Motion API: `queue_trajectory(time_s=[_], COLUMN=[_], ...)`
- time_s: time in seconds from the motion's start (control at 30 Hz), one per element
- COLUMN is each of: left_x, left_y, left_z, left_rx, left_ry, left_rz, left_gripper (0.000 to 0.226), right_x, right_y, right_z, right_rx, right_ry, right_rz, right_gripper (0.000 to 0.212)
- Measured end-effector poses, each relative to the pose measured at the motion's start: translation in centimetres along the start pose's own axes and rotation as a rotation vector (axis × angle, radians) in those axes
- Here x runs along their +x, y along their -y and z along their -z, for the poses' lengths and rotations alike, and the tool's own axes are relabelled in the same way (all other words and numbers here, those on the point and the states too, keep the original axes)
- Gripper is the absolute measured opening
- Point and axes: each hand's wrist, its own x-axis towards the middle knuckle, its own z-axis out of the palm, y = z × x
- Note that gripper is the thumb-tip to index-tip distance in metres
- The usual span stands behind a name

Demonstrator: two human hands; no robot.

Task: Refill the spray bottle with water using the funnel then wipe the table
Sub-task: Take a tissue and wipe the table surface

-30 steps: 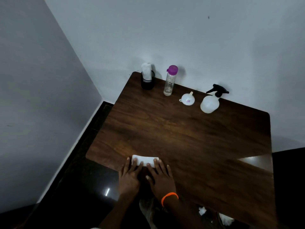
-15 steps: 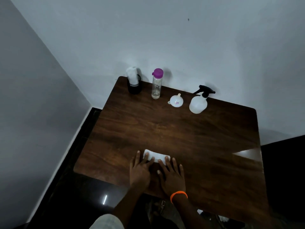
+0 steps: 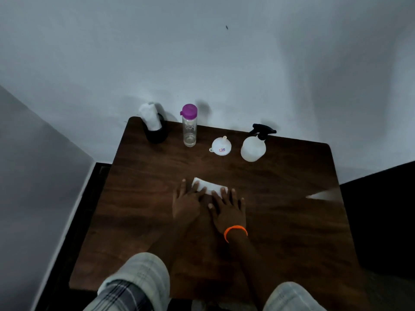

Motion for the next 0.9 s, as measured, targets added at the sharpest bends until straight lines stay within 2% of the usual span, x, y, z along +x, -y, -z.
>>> queue_trajectory(time_s=[0.47, 0.7, 0.9], left_x=[10.3, 10.5, 7.7], left_y=[-4.2, -7.1, -8.4], left_z=[4.5, 2.9, 2.2], left_rx=[0.035, 0.015, 0.032], left_ry=[-0.015, -0.006, 0.07], left_rz=[-0.116, -0.122, -0.155], left_gripper=[0.059, 0.054, 0.057], right_x=[9.4, 8.6, 5.6], right_y=[-3.7, -6.5, -8.3], right_z=[5.4, 5.7, 5.2], right_rx=[-0.066, -0.054, -0.047], right_ry=[-0.018, -0.003, 0.015], right_rz=[-0.037, -0.061, -0.071], right_gripper=[0.052, 0.053, 0.054])
